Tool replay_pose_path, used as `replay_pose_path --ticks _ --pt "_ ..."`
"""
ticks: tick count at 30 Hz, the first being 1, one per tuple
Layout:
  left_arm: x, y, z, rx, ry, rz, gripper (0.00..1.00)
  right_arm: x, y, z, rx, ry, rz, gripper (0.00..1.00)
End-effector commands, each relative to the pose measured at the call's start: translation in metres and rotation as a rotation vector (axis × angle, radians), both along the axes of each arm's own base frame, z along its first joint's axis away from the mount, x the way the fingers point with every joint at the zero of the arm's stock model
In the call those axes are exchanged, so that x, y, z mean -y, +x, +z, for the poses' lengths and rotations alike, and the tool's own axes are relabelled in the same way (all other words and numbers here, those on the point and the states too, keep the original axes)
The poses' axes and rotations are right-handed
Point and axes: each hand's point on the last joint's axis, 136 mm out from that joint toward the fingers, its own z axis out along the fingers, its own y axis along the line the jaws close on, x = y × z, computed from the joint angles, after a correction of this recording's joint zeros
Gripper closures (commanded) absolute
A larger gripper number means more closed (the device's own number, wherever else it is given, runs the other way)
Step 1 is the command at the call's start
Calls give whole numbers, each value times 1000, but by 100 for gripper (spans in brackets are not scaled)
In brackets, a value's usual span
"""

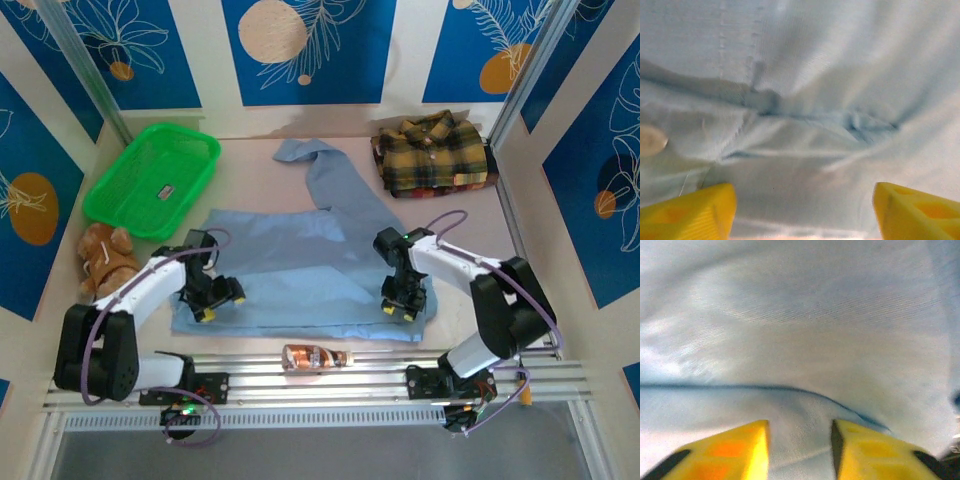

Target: Fold and stack the long sleeve shirts

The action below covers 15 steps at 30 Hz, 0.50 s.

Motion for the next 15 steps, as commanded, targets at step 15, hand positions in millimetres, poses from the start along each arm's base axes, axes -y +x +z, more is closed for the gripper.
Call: replay_pose_path --ticks 15 --pt "27 194 241 693 52 -205 3 -24 285 156 672 266 422 30"
